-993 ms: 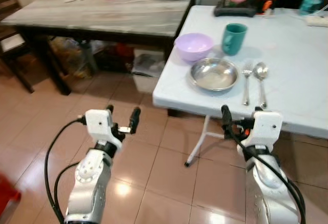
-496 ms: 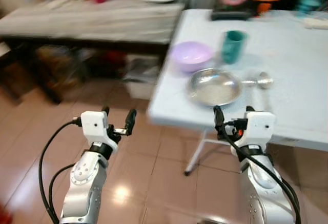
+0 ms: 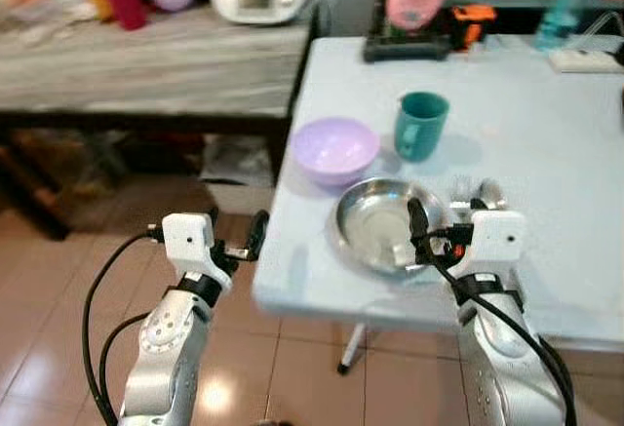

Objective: Setting the table

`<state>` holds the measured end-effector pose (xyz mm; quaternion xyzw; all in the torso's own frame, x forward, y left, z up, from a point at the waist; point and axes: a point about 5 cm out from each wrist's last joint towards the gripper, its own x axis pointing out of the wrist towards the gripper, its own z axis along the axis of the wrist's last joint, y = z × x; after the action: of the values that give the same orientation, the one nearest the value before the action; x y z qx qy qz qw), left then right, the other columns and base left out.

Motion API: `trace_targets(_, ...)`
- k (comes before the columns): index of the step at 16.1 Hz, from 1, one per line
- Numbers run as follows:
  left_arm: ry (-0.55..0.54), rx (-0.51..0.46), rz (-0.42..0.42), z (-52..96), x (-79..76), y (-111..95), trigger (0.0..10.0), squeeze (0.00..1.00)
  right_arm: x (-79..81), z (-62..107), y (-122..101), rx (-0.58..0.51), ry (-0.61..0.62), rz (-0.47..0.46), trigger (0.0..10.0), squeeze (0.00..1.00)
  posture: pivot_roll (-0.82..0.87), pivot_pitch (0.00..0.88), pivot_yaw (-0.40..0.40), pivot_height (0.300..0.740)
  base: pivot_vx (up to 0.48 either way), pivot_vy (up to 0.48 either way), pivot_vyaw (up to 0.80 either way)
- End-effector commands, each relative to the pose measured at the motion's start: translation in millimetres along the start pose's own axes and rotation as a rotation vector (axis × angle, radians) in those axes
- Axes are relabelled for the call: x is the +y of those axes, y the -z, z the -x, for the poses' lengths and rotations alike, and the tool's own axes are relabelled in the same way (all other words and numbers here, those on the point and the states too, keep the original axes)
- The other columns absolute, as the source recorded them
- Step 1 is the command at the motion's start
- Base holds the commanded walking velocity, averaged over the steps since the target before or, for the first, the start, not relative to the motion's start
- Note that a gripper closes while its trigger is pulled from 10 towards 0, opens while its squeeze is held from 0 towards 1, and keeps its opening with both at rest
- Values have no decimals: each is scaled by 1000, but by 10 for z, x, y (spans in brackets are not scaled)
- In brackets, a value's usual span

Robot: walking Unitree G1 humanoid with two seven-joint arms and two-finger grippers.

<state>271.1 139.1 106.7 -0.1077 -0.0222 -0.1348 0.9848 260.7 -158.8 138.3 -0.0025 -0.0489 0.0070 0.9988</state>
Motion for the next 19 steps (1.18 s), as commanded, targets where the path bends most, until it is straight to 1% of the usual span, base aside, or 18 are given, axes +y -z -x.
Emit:
trace_targets(1,21,-2,2,11,-31,-11,10000,0,-59,20,-13,1,15,14,10000,0,-181,94,72,740,0,0,0)
trace_targets(4,65,-5,-40,90,-23,-17,10000,0,-93,19,-16,14,41,63,10000,0,-181,100,65,740,0,0,0)
trace_targets(5,101,1,-55,135,-26,-5,10000,0,-99,16,-2,25,41,47,10000,0,-180,103,62,740,0,0,0)
trace_targets(6,134,7,-89,171,-31,4,10000,0,-108,17,4,32,48,33,10000,0,-180,104,59,740,0,0,0)
trace_targets(7,160,20,-97,197,-31,17,10000,0,-114,15,-1,33,49,33,10000,0,-181,106,57,740,0,0,0)
trace_targets(8,221,44,-115,250,-10,26,10000,0,-120,-3,-19,37,52,44,10000,0,-181,110,56,740,0,0,0)
trace_targets(10,285,68,-139,289,9,21,10000,0,-120,-22,-27,45,53,58,10000,0,-182,117,49,740,0,0,0)
trace_targets(11,303,74,-146,300,25,14,10000,0,-118,-24,-29,48,45,63,10000,0,-183,123,49,740,0,0,0)
trace_targets(12,307,75,-150,302,50,4,10000,0,-123,-23,-20,51,39,28,10000,0,-187,128,51,740,0,0,0)
trace_targets(14,313,75,-154,296,60,-10,10000,0,-149,-15,-16,52,35,25,10000,0,-192,132,56,740,0,0,0)
trace_targets(15,329,74,-158,285,32,-15,10000,0,-179,-21,-23,49,37,53,10000,0,-193,136,59,740,0,0,0)
trace_targets(16,339,73,-163,285,18,-15,10000,0,-180,-28,-29,53,30,53,10000,0,-194,139,61,740,0,0,0)
trace_targets(17,354,73,-163,278,-23,-7,10000,0,-164,-58,-51,59,-12,30,10000,0,-194,139,61,740,0,0,0)
trace_targets(19,371,75,-164,280,-59,-2,10000,0,-174,-94,-65,62,-24,12,10000,0,-193,144,63,740,0,0,0)
